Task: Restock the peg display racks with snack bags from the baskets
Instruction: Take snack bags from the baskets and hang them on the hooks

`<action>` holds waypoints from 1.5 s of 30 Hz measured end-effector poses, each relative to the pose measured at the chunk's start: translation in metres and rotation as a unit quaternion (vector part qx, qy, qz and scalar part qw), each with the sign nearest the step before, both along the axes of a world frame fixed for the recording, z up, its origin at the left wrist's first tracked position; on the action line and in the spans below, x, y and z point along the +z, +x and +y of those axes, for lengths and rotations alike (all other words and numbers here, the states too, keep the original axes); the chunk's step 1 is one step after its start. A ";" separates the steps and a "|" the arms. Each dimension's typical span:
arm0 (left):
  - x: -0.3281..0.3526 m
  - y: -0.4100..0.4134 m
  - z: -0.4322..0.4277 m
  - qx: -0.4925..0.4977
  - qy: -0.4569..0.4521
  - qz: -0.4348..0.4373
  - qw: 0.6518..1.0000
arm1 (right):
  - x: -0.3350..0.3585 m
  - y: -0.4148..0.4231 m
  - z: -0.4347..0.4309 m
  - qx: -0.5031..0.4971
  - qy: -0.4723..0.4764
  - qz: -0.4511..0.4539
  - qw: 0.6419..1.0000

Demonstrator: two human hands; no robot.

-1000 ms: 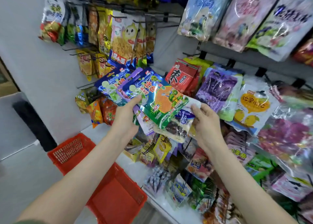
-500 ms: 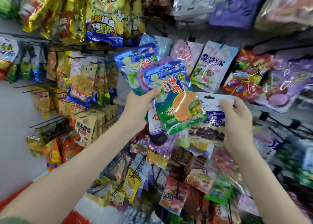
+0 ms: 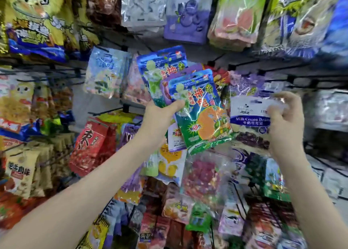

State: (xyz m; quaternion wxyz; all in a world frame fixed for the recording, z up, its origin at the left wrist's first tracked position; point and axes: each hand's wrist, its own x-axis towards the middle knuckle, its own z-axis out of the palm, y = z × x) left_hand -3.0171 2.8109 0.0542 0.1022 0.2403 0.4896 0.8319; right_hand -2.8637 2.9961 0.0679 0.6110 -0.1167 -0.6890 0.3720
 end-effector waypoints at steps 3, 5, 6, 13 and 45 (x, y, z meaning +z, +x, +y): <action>0.014 0.004 0.026 -0.017 -0.001 0.033 0.999 | 0.008 0.008 0.030 -0.047 -0.001 -0.007 0.999; 0.023 0.005 0.043 -0.032 -0.008 0.050 0.998 | 0.012 0.011 0.049 -0.059 -0.027 0.016 0.998; 0.026 0.006 0.051 -0.044 -0.009 0.059 0.997 | 0.014 0.014 0.058 -0.062 -0.037 0.030 0.997; 0.045 0.006 0.100 -0.080 -0.009 0.155 0.985 | 0.023 0.023 0.096 -0.097 -0.071 0.071 0.990; 0.021 -0.049 0.125 -0.136 0.035 0.256 0.956 | 0.060 -0.006 0.121 0.015 -0.073 0.084 0.994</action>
